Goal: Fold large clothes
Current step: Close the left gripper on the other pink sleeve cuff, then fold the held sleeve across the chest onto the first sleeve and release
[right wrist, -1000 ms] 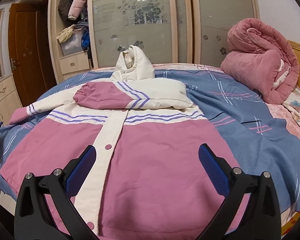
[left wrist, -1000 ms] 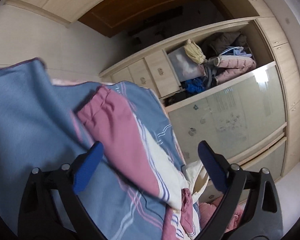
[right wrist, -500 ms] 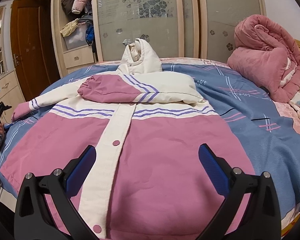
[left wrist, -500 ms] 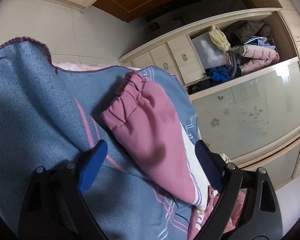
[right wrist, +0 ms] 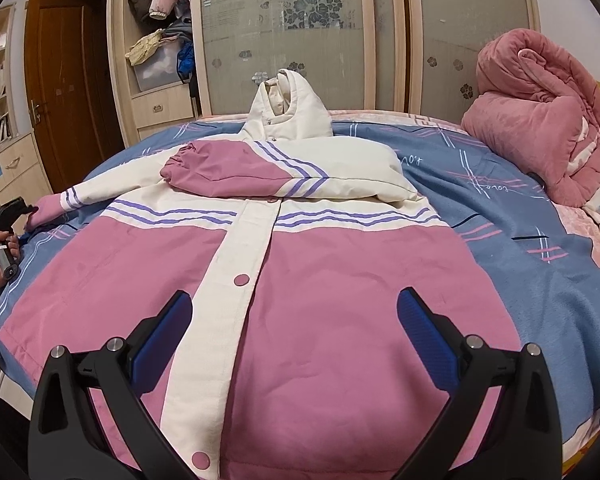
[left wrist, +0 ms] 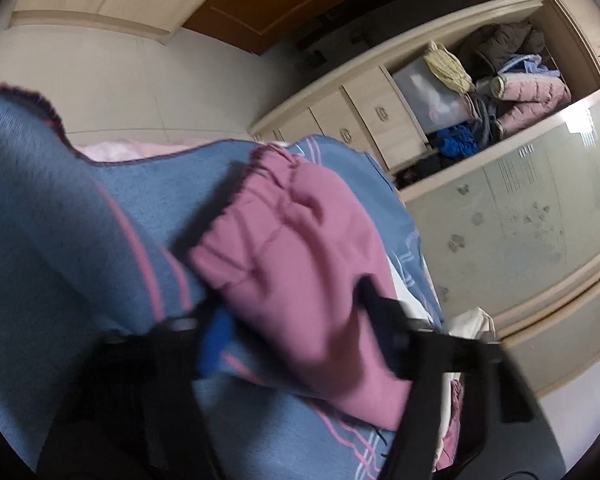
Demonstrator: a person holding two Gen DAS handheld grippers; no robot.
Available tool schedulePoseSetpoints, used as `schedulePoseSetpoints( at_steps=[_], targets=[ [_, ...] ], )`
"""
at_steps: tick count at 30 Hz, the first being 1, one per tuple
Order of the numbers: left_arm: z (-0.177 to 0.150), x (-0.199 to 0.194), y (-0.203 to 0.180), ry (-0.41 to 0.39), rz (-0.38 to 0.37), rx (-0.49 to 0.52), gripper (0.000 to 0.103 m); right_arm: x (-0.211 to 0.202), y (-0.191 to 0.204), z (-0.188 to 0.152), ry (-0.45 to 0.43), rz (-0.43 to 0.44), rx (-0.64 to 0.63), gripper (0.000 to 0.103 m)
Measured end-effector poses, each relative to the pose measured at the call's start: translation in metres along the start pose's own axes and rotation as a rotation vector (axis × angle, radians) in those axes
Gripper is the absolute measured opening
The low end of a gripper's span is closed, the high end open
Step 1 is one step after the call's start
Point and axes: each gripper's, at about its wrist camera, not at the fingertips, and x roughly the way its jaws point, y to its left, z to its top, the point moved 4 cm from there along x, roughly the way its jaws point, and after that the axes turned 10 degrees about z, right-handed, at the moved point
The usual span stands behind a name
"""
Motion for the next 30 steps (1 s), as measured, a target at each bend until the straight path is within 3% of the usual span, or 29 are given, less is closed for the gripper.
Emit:
schedulePoseSetpoints(
  at_steps=[3,6,8,11,13,16,18,22,25,29,30],
  targets=[
    [0.0,-0.011,-0.008,-0.046,0.041,0.05,0.022,-0.001,-0.001,0.001,-0.009,0.003,0.011,0.102],
    [-0.006,-0.035,-0.059,-0.175,0.167,0.282,0.018,-0.001,-0.001,0.002,-0.011,0.011,0.012,0.102],
    [-0.015,-0.047,-0.1,-0.256,0.22,0.403,0.016,-0.001,-0.003,0.003,-0.012,0.018,0.022,0.102],
    [-0.033,-0.039,-0.176,-0.305,0.316,0.608,0.015,0.0,-0.004,0.003,-0.006,0.029,0.03,0.102],
    [-0.052,-0.039,-0.233,-0.343,0.335,0.743,0.015,0.0,-0.004,0.003,-0.005,0.034,0.033,0.102],
    [-0.105,-0.041,-0.318,-0.415,0.315,0.977,0.014,-0.002,-0.008,0.005,-0.011,0.042,0.054,0.102],
    [-0.171,-0.034,-0.376,-0.437,0.268,1.153,0.014,-0.002,-0.011,0.006,-0.012,0.049,0.066,0.102],
    [-0.29,-0.01,-0.427,-0.366,0.17,1.342,0.014,-0.003,-0.018,0.007,-0.014,0.055,0.087,0.102],
    [-0.376,0.019,-0.436,-0.234,0.108,1.397,0.014,-0.001,-0.026,0.007,-0.008,0.055,0.11,0.102],
    [-0.454,0.066,-0.407,-0.104,0.147,1.477,0.016,-0.007,-0.032,0.009,-0.016,0.064,0.124,0.102],
    [-0.462,0.073,-0.399,-0.08,0.162,1.491,0.024,-0.007,-0.033,0.009,-0.016,0.063,0.126,0.102]
  ],
)
